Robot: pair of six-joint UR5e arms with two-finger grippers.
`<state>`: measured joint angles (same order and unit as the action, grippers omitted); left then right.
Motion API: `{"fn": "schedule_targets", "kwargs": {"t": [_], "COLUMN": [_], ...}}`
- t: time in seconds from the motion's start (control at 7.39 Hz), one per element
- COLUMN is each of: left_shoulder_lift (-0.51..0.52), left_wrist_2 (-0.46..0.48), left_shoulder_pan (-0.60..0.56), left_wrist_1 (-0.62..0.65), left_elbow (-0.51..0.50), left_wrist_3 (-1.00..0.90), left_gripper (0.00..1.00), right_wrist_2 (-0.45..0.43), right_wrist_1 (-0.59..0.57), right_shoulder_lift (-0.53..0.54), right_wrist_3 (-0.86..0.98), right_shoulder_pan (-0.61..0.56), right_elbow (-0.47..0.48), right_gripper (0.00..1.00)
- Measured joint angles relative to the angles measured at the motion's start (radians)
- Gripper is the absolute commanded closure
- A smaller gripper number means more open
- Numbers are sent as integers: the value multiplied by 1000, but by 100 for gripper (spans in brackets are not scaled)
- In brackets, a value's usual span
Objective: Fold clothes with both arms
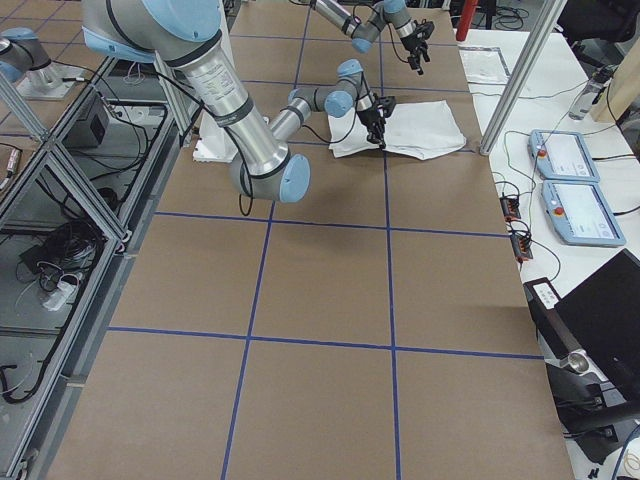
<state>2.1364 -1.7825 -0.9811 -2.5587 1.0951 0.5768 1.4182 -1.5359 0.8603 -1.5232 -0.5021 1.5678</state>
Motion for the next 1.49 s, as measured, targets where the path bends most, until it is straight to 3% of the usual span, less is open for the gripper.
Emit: {"fn": "schedule_targets", "kwargs": {"t": [0.14, 0.41, 0.68, 1.08, 1.49], "left_shoulder_lift": [-1, -2, -6, -10, -10], "left_wrist_2": [0, 0, -1, 0, -1], "left_shoulder_pan": [0, -1, -1, 0, 4], "left_wrist_1": [0, 0, 0, 0, 0], "left_elbow": [5, 13, 22, 24, 25], "left_wrist_3": [0, 0, 0, 1, 0], "left_gripper": [0, 0, 0, 0, 0], "right_wrist_2": [-3, -36, -50, -47, -28], "right_wrist_1": [-23, -35, -34, -30, -55], "right_shoulder_lift": [59, 85, 17, -218, -271], "right_wrist_3": [0, 3, 49, 141, 248], "right_shoulder_pan": [14, 39, 22, -5, 1], "right_elbow": [77, 121, 70, -242, -380], "right_gripper": [1, 0, 0, 0, 0]}}
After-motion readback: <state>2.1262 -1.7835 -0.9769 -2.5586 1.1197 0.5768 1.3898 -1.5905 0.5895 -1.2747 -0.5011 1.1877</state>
